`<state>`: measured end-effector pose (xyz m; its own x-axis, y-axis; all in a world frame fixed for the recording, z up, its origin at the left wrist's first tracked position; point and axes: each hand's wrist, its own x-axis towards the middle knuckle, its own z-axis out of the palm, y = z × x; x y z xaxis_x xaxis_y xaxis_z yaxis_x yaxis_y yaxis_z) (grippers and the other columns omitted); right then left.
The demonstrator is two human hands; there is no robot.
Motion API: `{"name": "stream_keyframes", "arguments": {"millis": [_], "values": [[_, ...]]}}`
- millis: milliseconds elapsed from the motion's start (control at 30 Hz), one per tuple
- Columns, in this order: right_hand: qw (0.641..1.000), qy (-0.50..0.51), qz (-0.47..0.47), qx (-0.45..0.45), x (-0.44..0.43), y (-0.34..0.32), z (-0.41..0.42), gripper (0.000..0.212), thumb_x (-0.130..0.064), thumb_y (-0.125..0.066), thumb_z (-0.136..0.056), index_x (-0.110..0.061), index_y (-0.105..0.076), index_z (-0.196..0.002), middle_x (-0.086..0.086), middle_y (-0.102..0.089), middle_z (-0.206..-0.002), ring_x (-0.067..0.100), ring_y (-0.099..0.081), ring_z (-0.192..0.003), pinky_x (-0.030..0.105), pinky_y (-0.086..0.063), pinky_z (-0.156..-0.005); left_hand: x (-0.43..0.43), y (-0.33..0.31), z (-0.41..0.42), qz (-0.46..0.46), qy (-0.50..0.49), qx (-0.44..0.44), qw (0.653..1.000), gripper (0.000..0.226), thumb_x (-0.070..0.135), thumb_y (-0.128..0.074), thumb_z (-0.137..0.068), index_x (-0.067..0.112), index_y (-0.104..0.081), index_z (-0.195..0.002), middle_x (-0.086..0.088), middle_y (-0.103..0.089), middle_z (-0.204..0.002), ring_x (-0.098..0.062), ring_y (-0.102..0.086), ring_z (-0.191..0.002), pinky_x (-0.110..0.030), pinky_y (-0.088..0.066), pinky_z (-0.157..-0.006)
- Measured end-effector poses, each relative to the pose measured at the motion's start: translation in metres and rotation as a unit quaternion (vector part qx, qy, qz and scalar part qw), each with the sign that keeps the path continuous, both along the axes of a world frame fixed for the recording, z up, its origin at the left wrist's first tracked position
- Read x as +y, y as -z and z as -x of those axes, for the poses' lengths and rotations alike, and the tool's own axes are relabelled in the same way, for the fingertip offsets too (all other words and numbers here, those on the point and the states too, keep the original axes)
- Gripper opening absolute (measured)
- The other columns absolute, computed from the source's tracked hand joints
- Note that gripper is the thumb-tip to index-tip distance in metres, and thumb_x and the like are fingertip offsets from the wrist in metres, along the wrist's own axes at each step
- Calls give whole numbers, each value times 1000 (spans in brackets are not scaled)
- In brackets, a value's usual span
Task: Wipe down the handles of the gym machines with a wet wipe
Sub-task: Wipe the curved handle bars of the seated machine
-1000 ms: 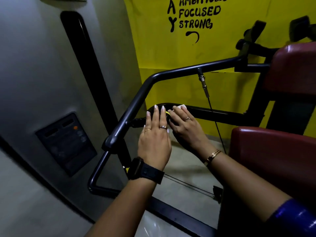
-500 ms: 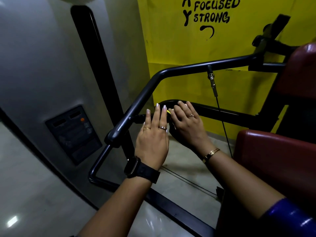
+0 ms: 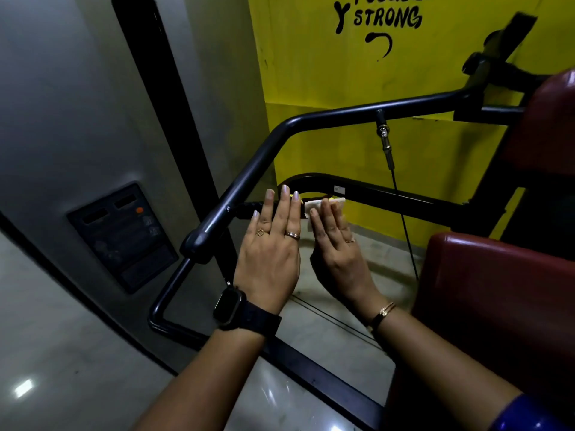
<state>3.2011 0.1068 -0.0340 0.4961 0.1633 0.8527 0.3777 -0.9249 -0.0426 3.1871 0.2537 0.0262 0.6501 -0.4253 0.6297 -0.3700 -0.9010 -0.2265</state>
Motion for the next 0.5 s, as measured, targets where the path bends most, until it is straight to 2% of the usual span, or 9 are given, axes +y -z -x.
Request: {"name": "stream_keyframes", "arguments": {"millis": [67, 167, 233, 300, 367, 433, 500], "values": [[999, 12, 31, 9, -1, -8, -4, 62, 4, -50, -83, 1, -39, -143, 15, -25, -153, 29, -13, -147, 44, -18, -119, 0, -1, 1, 9, 4, 3, 1000, 63, 19, -27, -90, 5, -18, -151, -14, -25, -158, -29, -21, -146, -40, -26, -113], [997, 11, 75, 17, -5, -30, -13, 54, -5, -45, -84, -1, -47, -139, 16, -41, -148, 30, -29, -140, 46, -28, -115, -2, -2, 3, 19, 8, 15, 1000, 63, 19, -29, -89, 5, -22, -150, -14, -28, -158, -31, -25, -146, -42, -32, -112], [998, -9, 7, 55, -4, -38, -17, 55, -10, -46, -85, -2, -46, -139, 17, -45, -145, 30, -35, -137, 41, -34, -111, -2, -3, 3, 25, 13, 19, 999, 63, 19, -29, -89, 5, -25, -150, -14, -29, -157, -32, -26, -145, -42, -33, -112], [984, -35, -140, 104, -3, -36, -16, 61, -11, -52, -88, -4, -36, -146, 15, -39, -149, 24, -32, -139, 26, -29, -112, -2, -4, 4, 29, 17, 20, 999, 63, 18, -28, -89, 5, -26, -151, -14, -28, -157, -32, -26, -145, -42, -33, -112], [956, -44, -272, 98, 4, -24, -9, 65, -8, -55, -89, -2, -30, -148, 15, -35, -152, 18, -30, -141, 18, -26, -113, -1, -4, 4, 32, 23, 23, 999, 64, 18, -29, -88, 4, -28, -151, -14, -28, -157, -32, -27, -145, -42, -33, -112], [947, -41, -313, 51, 17, -9, 1, 64, -3, -51, -88, 3, -27, -147, 19, -31, -152, 20, -28, -142, 19, -29, -112, -1, -3, 4, 33, 26, 27, 999, 64, 19, -29, -88, 4, -27, -151, -14, -28, -157, -32, -27, -145, -41, -33, -111], [952, -52, -301, 36, 29, 1, 7, 69, 1, -50, -86, 4, -19, -147, 23, -22, -155, 25, -21, -145, 21, -28, -114, 0, -3, 4, 32, 26, 32, 999, 65, 22, -30, -89, 5, -25, -151, -14, -27, -158, -32, -26, -145, -41, -33, -111]]}}
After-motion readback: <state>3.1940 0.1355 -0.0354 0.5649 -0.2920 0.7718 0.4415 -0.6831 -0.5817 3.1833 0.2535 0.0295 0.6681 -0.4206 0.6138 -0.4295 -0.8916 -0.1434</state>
